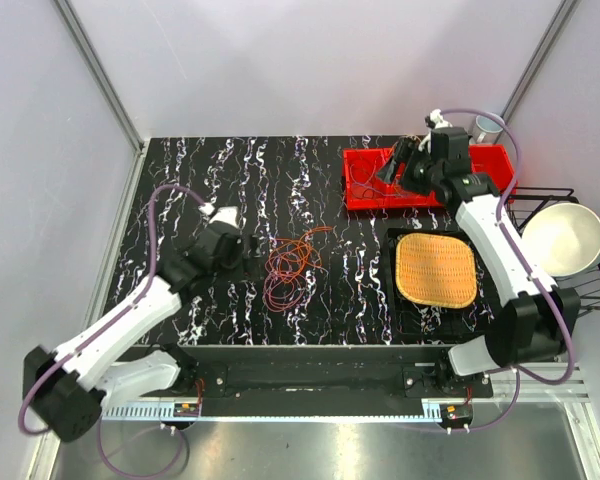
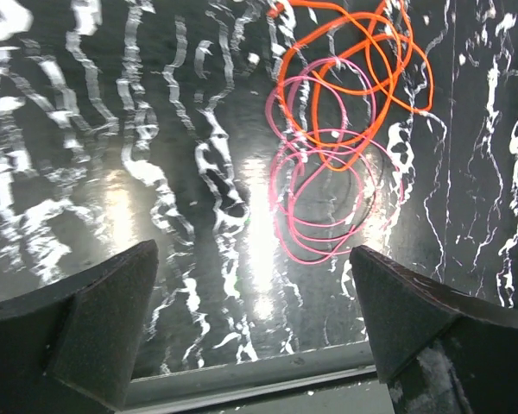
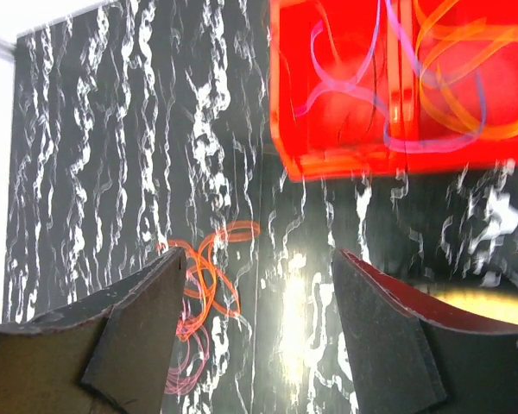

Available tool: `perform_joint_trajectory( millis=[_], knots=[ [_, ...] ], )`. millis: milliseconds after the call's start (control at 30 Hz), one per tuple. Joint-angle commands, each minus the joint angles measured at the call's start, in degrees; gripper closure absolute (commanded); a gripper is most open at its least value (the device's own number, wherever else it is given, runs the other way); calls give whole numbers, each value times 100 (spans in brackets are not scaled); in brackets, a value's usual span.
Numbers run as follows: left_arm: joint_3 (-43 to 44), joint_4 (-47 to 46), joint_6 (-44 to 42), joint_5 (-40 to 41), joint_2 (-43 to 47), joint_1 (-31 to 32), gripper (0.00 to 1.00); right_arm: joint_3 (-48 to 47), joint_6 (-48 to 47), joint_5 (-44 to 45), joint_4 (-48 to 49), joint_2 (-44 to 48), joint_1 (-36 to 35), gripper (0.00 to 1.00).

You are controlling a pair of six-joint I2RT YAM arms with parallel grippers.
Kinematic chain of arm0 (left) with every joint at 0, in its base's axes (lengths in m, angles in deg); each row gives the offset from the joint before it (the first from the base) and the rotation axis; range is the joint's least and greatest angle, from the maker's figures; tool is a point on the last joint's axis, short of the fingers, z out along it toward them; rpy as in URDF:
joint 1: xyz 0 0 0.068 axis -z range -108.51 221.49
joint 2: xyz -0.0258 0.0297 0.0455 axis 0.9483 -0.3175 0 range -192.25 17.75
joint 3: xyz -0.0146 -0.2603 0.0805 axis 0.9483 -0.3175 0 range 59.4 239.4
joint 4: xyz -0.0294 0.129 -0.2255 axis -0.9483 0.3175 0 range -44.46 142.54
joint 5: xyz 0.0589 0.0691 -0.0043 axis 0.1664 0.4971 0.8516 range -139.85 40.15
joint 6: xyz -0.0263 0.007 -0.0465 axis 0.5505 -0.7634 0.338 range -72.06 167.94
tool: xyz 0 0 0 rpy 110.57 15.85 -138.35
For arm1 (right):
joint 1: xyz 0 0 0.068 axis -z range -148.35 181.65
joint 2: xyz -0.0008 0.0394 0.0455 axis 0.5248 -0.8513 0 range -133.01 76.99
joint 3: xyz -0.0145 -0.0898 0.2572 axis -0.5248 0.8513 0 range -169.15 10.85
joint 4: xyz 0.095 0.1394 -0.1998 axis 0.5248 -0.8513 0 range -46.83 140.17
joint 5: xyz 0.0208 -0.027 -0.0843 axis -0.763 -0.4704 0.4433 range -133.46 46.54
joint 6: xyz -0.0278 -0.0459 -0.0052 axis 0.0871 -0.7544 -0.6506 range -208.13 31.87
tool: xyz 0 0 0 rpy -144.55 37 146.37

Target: Untangle the cables

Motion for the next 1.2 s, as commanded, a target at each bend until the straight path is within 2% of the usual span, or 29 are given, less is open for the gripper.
perform_joint_trajectory(
  millis=[0,233,433,533,833,1100,1167],
  knots=[
    [129,-856,251,38,-533,326,7,743,336,-381,434,626,-64,26],
    [673,-1524,49,100,-2095,793,14,1473,406,-487,575,1048,-143,25],
    [1561,-1736,-136,-23,-3519,819,25,1632,354,-540,584,1101,-152,25],
    [1895,-1780,-153,-102,-3951,819,30,1711,328,-522,592,1136,-152,25],
    [2467,-1876,-162,-243,-4848,819,43,1799,248,-549,654,1084,-161,25],
    [2687,-1833,-136,-173,-5262,828,53,1808,213,-593,715,1004,-161,25],
    [2704,-1841,-127,-164,-5315,819,60,1817,213,-566,716,996,-152,25]
  ],
)
